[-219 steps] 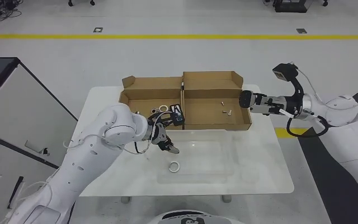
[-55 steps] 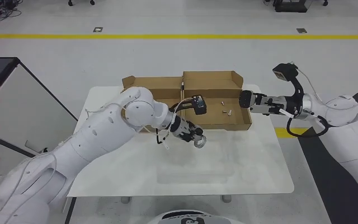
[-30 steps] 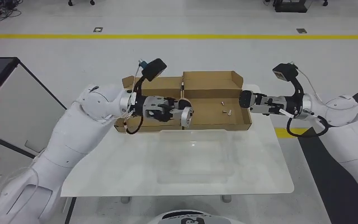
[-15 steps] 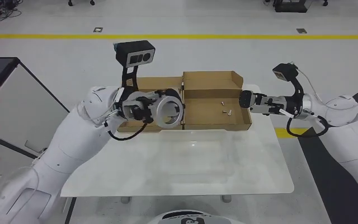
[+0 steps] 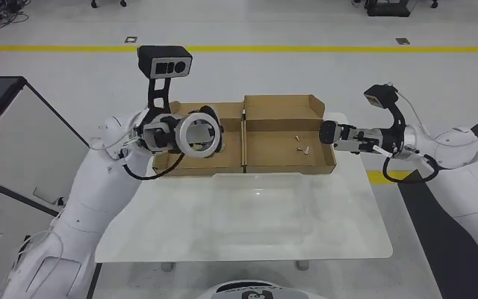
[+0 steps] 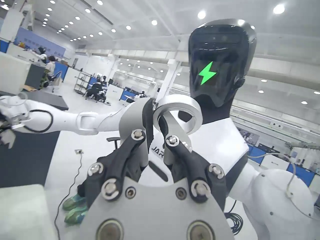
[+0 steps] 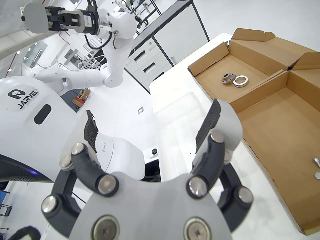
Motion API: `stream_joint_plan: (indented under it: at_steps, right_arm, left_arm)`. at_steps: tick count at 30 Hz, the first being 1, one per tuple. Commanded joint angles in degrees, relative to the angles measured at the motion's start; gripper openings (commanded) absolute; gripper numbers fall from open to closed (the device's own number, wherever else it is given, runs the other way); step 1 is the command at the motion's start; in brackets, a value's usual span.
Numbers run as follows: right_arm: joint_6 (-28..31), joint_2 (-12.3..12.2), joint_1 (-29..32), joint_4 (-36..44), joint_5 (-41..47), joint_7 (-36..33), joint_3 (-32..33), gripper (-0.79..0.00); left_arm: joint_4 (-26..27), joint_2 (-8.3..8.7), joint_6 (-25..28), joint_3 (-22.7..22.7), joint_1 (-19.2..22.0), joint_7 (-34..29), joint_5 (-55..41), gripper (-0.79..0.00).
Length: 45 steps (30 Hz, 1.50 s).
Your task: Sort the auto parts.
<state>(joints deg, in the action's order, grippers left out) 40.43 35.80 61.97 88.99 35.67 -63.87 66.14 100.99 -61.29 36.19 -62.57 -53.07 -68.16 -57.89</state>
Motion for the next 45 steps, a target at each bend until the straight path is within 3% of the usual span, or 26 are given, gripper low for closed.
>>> stream_joint_plan:
  at_steps: [1, 8, 12, 20, 26, 42, 45]
  right_arm:
    - [0.00, 0.00, 0.00, 0.00, 0.00, 0.00, 0.00, 0.000]
    - [0.00, 0.00, 0.00, 0.00, 0.00, 0.00, 0.00, 0.000]
    - [0.00, 0.00, 0.00, 0.00, 0.00, 0.00, 0.00, 0.000]
    - [0.00, 0.00, 0.00, 0.00, 0.00, 0.00, 0.00, 0.000]
    - [0.00, 0.00, 0.00, 0.00, 0.00, 0.00, 0.00, 0.000]
    - [0.00, 0.00, 0.00, 0.00, 0.00, 0.00, 0.00, 0.000]
    - [0.00, 0.00, 0.00, 0.00, 0.00, 0.00, 0.00, 0.000]
  left_arm:
    - [-0.54, -0.25, 1.02, -0.17, -0.56, 1.04, 5.78, -0.785]
    - [-2.67, 0.30, 4.70, 0.93, -0.88, 4.74, 18.19, -0.785]
    - [-2.35, 0.97, 6.84, 2.19, -0.79, 6.89, 19.63, -0.785]
    - [1.61, 1.66, 9.03, 4.84, 0.09, 9.06, 5.40, -0.785]
    - [1.87, 0.87, 6.56, 2.14, -0.19, 6.57, -2.68, -0.785]
    - [2.02, 0.60, 6.04, 1.41, -0.31, 6.06, -3.33, -0.785]
    - [3.83, 0.30, 5.34, 1.55, -1.52, 8.50, -5.25, -0.785]
